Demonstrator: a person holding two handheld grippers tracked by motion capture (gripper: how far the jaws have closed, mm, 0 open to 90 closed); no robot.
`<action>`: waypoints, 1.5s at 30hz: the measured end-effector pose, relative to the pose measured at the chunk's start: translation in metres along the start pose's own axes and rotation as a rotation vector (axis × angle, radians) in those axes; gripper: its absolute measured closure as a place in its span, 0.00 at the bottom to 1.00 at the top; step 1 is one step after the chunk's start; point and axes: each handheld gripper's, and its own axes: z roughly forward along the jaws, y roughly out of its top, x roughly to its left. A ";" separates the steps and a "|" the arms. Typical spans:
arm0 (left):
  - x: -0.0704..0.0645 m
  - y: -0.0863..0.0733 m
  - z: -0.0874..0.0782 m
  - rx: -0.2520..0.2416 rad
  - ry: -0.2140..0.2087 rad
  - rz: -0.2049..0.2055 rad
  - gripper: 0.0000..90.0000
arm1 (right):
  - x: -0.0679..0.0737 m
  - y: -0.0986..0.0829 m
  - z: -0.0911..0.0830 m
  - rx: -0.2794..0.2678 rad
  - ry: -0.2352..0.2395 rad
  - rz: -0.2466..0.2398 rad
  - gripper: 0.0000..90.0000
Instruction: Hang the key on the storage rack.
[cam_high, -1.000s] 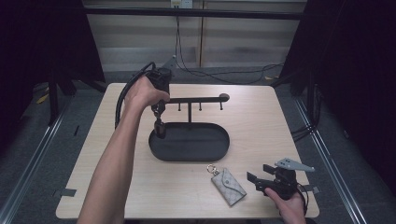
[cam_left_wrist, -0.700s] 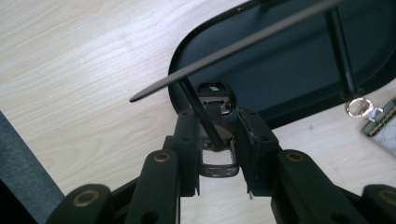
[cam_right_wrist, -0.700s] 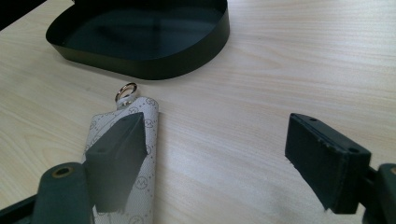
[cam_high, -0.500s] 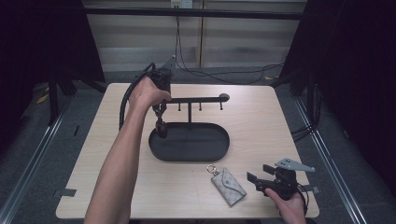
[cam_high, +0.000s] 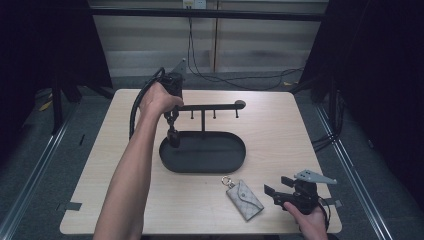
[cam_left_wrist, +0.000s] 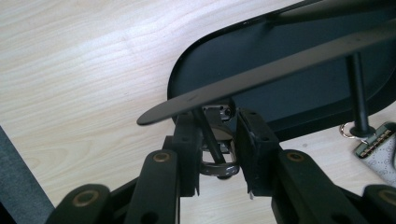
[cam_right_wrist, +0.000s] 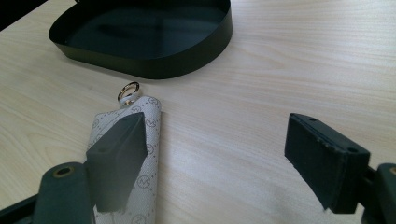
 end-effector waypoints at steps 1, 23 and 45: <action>0.000 0.000 0.000 0.000 0.000 0.000 0.78 | 0.000 0.000 0.000 0.000 0.000 0.000 0.23; 0.011 -0.021 -0.011 -0.042 -0.081 0.050 0.44 | 0.000 0.000 0.001 0.006 -0.005 -0.005 0.23; 0.050 -0.070 -0.004 -0.109 -0.143 0.184 0.35 | -0.001 0.001 0.005 0.023 -0.019 0.001 0.23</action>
